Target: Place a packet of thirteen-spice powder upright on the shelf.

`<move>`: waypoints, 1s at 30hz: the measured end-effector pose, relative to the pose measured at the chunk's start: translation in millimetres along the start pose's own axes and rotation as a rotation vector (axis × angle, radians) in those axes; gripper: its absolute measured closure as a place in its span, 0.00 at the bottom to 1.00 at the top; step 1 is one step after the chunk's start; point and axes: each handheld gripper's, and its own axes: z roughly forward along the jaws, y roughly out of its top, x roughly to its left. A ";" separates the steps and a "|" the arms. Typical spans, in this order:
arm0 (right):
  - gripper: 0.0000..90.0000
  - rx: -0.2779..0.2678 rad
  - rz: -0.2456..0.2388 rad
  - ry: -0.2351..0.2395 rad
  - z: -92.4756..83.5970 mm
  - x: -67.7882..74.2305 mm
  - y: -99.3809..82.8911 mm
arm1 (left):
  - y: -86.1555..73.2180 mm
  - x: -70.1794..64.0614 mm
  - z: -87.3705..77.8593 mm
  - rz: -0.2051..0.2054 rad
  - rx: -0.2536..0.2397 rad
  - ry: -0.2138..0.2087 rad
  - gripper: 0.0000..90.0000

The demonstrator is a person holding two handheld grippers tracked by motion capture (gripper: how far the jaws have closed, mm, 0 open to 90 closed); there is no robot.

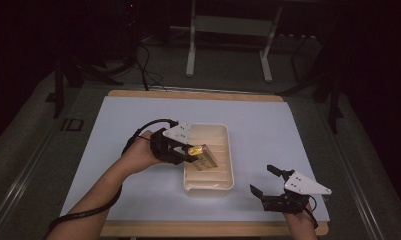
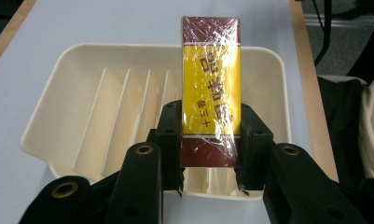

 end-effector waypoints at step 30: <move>0.15 -0.002 0.002 0.001 0.0 -0.9 -0.3 | 3.0 3.9 27.6 0.023 0.094 -0.036 0.75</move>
